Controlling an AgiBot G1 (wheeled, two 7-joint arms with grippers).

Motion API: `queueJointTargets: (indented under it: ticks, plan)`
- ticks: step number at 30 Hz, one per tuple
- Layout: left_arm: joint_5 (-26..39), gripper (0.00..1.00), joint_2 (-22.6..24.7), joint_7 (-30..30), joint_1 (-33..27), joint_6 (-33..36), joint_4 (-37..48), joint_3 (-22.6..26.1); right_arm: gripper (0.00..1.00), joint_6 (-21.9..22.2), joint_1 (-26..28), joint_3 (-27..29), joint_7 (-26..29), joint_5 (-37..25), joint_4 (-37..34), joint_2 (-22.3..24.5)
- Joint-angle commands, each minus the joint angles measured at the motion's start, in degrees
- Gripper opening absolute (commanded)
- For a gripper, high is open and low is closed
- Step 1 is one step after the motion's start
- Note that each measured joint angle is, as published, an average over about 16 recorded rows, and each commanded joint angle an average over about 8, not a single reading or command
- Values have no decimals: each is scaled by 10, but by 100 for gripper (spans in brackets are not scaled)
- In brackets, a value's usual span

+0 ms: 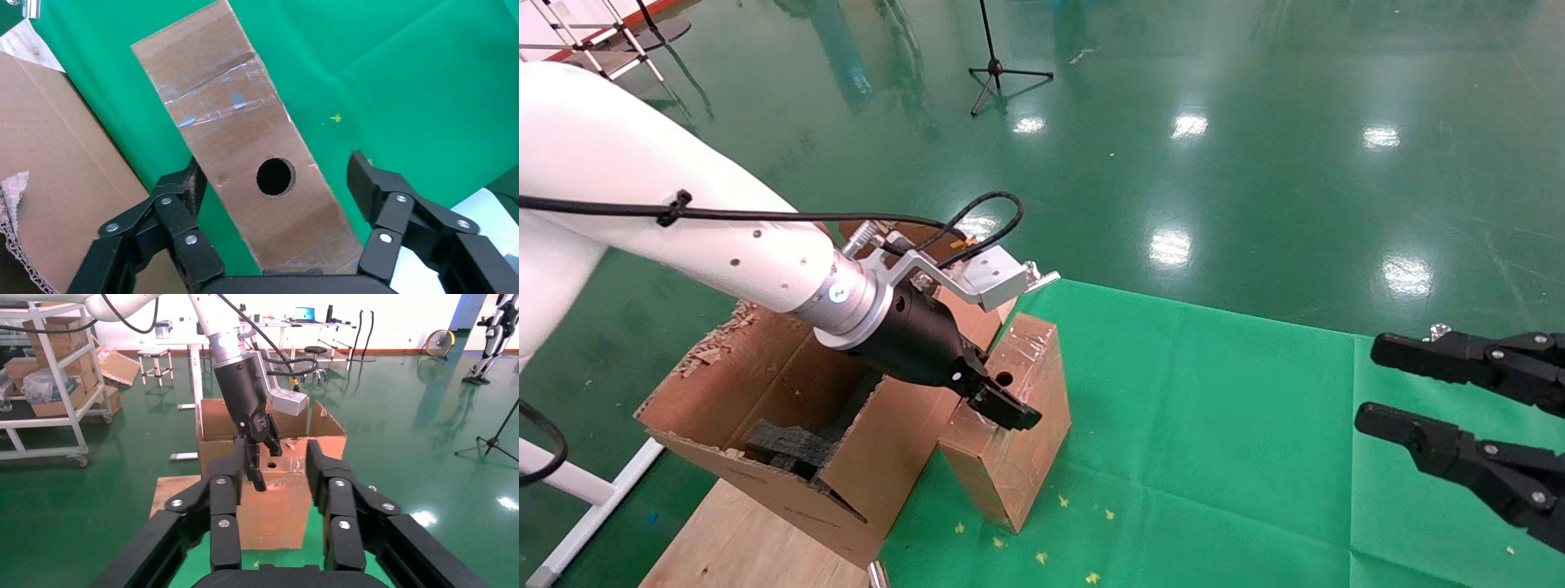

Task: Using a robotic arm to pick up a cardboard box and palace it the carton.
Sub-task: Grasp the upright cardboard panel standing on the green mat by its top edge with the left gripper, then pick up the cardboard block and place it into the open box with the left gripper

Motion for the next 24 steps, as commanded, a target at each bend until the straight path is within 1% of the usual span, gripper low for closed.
queueJointTargets:
  ticks: [1,11,15,19,24]
  plan:
    - [0,0,0,0,0,0,0,0,100,0,0,0,0,0,0,0]
    - [-1,0,0,1,0,0,4,-1,100,0,0,0,0,0,0,0]
    - [-5,0,0,12,-7,-1,14,-3,100,0,0,0,0,0,0,0]
    - [-24,0,-12,38,-30,-2,28,-19,100,0,0,0,0,0,0,0]
    - [-53,0,-44,91,-84,-3,57,-55,100,0,0,0,0,0,0,0]
